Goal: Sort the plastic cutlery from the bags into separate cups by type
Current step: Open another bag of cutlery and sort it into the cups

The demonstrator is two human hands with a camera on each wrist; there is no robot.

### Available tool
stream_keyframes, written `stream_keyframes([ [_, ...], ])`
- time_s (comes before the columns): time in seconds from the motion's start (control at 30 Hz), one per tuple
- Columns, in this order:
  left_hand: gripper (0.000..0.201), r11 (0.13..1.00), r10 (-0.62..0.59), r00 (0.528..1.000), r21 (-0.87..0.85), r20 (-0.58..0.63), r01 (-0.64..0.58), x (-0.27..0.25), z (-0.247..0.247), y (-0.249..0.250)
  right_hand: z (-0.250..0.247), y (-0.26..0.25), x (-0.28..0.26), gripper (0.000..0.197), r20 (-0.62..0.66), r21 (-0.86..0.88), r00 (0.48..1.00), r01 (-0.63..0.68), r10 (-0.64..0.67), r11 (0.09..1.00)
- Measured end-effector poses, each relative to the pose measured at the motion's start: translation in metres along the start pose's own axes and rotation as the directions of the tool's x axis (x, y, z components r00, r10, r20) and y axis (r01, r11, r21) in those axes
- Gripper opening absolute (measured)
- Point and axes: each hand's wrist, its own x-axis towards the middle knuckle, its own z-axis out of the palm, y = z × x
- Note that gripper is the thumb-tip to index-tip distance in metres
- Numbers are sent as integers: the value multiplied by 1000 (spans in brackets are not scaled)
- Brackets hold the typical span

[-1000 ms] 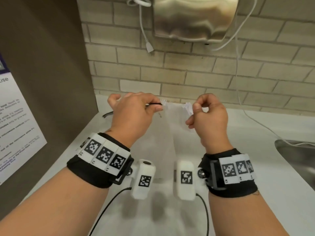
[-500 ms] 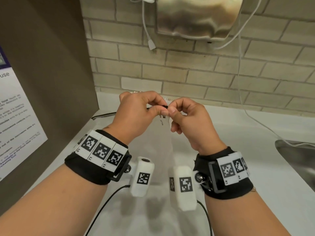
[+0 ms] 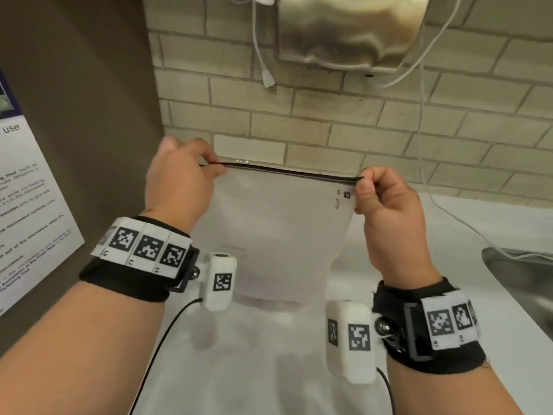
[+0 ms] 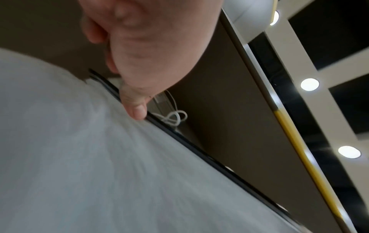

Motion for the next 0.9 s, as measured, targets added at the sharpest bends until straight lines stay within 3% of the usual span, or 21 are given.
stream_keyframes([
  [0.13,14,992,-105,994,64,-19,106,8,-7,-7,-11,4,-11,6,185,256,976,67,-117,964],
  [0.2,9,969,-197,980,-147,32,200,8,-3,-7,-13,7,-15,16,331,325,936,9,-123,946],
  [0.23,6,912,-241,966,-317,98,260,5,0,-3,-13,9,-16,21,406,318,907,-25,-113,948],
  [0.3,14,719,-258,929,-591,264,367,-2,5,11,-9,8,-18,38,501,281,865,-117,-42,953],
  [0.37,28,569,-208,892,-691,402,445,-11,6,24,-1,0,-17,66,505,144,855,-215,115,966],
  [0.4,31,550,-176,878,-695,445,463,-15,7,28,5,-4,-16,75,482,22,856,-228,190,973],
  [0.47,37,597,-111,872,-670,476,442,-21,7,35,18,-5,-16,76,457,-166,840,-241,291,956],
  [0.57,57,628,-49,865,-658,500,416,-29,9,46,39,-4,-16,38,403,-200,832,-327,382,924],
  [0.67,69,672,-132,852,-585,507,453,-35,13,51,49,3,-17,20,354,-203,859,-316,370,927],
  [0.73,61,728,-200,800,-461,565,508,-37,13,51,50,5,-19,18,347,-180,872,-299,345,937],
  [0.8,32,792,-203,739,-336,642,509,-39,12,50,51,7,-21,20,350,-173,872,-300,343,938],
  [0.9,11,839,-188,731,-280,656,467,-40,12,45,52,11,-23,17,338,-154,868,-329,363,932],
])
